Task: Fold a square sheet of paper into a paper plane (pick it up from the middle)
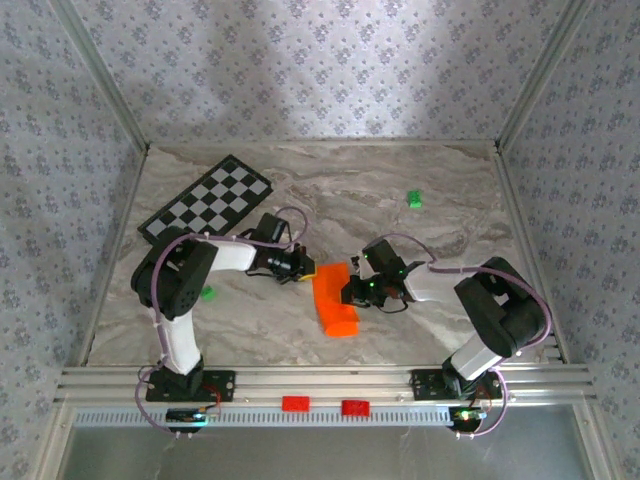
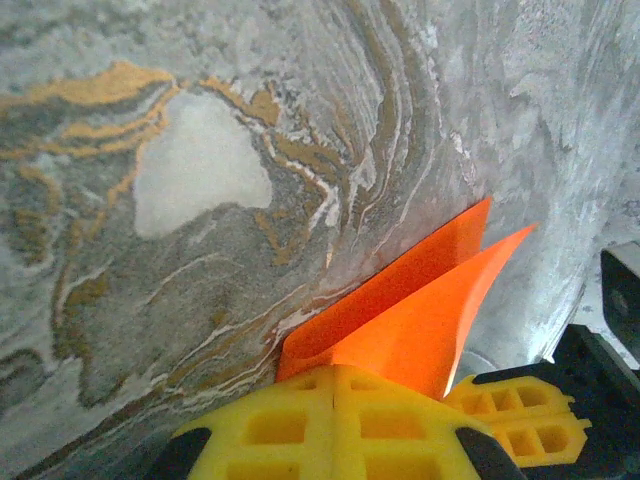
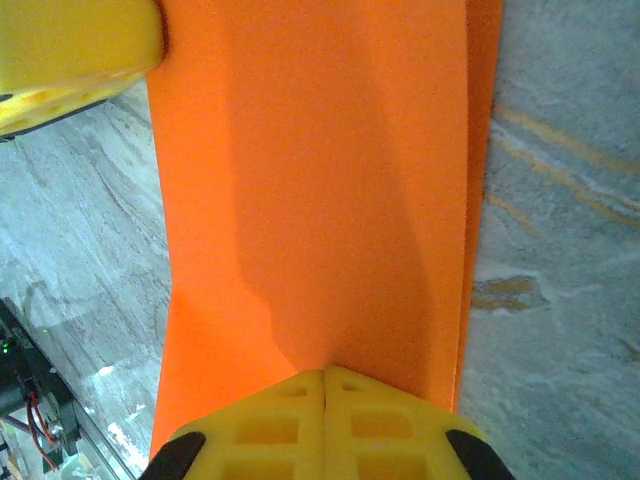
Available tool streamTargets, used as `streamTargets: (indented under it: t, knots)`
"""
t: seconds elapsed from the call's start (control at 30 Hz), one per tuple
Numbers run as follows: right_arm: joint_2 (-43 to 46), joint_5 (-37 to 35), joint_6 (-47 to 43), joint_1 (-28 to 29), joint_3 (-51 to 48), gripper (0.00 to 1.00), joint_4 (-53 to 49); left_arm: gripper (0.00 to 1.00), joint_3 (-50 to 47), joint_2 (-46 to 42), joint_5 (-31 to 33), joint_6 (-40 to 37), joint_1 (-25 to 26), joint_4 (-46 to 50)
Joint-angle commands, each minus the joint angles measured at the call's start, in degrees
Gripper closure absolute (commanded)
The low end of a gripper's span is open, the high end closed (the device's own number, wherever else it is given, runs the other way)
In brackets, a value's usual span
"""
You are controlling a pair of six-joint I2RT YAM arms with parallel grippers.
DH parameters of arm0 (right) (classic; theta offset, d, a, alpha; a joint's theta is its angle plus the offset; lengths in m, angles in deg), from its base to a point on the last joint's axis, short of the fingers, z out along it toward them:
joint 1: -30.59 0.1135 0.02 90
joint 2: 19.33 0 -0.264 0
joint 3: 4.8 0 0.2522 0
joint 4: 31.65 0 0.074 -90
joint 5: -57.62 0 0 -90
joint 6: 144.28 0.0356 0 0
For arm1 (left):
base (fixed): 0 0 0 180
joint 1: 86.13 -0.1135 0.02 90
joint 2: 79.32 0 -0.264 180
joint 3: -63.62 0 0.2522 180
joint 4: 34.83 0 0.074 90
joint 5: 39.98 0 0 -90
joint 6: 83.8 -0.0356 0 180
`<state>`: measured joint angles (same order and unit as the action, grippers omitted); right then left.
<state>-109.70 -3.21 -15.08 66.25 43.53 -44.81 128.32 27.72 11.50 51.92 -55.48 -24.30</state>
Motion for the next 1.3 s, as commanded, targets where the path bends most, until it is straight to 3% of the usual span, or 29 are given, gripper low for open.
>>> streamTargets:
  t: [0.0, 0.6, 0.77, 1.0, 1.17, 1.27]
  knots:
    - [-2.5, -7.5, -0.1, 0.0, -3.8, 1.0, -10.6, 1.0, 0.1, 2.1, 7.6, 2.2, -2.3, -0.6]
    - [-1.7, -7.5, 0.5, 0.2, -4.4, 1.0, -10.1, 1.0, 3.0, 0.3, 14.3, 5.4, -2.4, 3.1]
    - [-1.8, -7.6, 1.1, 0.4, -4.7, 1.0, -9.2, 1.0, 4.6, 0.5, 13.0, 5.8, -2.3, 3.9]
    - [-1.7, -7.7, 3.4, 1.1, -4.5, 1.0, -7.0, 1.0, 4.7, -6.0, 16.5, 6.0, -1.2, 7.9]
    - [-1.2, -8.9, 5.9, 1.2, -4.6, 1.0, -5.6, 1.0, 4.0, -11.9, 17.0, 4.0, 1.9, 11.1]
    - [-0.6, -9.0, 7.9, 1.2, -5.1, 1.0, -3.1, 1.0, 2.1, -14.2, 13.8, 4.0, 5.4, 10.2]
